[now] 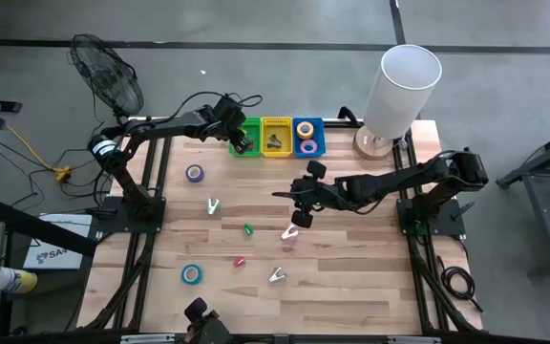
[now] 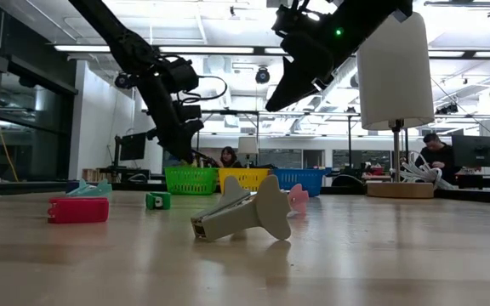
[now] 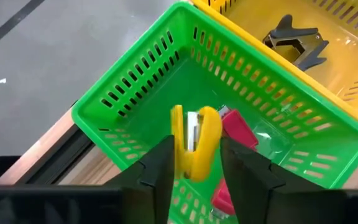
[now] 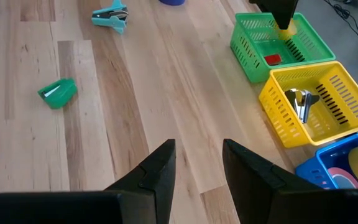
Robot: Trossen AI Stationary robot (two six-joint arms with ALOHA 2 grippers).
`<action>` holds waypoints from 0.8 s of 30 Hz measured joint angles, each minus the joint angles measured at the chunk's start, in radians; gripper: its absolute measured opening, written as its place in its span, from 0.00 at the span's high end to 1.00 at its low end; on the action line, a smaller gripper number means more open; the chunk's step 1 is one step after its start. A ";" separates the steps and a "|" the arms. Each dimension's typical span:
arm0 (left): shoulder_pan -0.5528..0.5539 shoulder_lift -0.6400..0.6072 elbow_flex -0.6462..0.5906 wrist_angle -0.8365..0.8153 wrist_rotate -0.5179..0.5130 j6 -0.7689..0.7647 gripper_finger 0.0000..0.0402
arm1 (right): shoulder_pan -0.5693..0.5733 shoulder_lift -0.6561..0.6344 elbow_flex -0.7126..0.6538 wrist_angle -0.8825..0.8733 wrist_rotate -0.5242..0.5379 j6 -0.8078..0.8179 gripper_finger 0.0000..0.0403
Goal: Pick and place Stapler, Stapler remover, tape
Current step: Put the yellow stapler into the green bin, then put the pink staple remover into the yellow bin
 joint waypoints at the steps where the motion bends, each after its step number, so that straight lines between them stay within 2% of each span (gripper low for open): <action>1: 0.000 0.000 0.000 0.000 0.000 0.000 0.66 | 0.000 0.000 0.000 0.000 0.000 0.000 0.69; 9: 0.000 0.000 0.000 0.000 0.000 0.026 0.63 | 0.000 0.000 0.000 -0.005 -0.021 -0.001 0.69; 17: 0.000 -0.062 0.000 -0.054 0.093 0.053 0.63 | 0.000 0.000 0.000 -0.122 -0.062 -0.014 0.69; 24: -0.019 -0.148 0.000 -0.135 0.125 0.052 0.63 | 0.004 0.000 0.000 -0.150 -0.152 -0.153 0.69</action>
